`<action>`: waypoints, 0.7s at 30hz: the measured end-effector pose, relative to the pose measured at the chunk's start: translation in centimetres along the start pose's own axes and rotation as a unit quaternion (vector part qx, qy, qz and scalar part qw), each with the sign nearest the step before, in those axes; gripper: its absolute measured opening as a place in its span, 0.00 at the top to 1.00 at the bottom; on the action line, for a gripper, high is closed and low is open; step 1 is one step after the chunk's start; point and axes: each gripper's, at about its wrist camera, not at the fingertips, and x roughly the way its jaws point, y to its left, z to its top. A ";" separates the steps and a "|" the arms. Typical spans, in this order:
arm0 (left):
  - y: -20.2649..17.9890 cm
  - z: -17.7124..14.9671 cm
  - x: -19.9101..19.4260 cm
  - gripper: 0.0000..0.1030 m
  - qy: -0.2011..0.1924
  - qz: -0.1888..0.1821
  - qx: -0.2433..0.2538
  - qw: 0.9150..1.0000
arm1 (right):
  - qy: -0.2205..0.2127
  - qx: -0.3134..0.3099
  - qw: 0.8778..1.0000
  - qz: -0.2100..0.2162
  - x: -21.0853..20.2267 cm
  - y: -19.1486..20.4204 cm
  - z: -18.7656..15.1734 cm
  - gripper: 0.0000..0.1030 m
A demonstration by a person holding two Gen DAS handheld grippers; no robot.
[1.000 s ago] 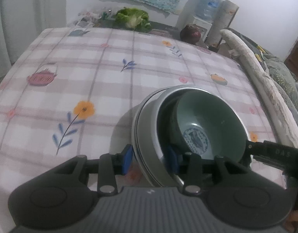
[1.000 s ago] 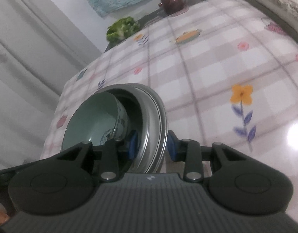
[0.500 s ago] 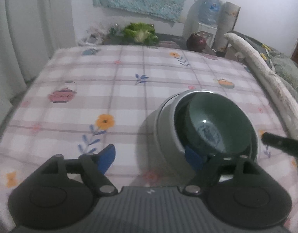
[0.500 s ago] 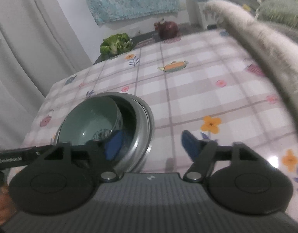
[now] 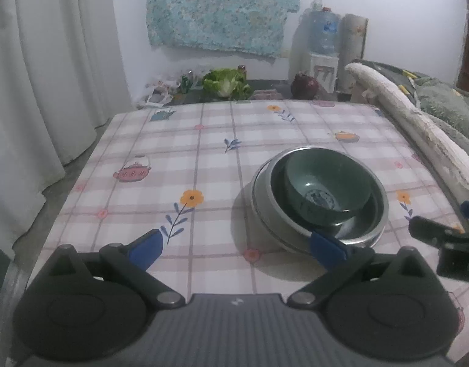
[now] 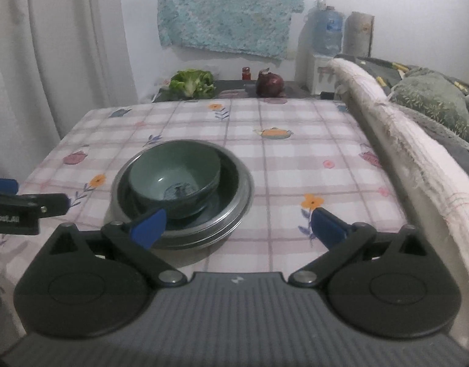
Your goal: Organize plates and bowls
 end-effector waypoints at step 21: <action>0.7 0.7 -0.6 0.00 0.023 0.016 -0.044 0.999 | 0.057 0.010 0.998 -0.014 0.8 1.5 0.0 0.01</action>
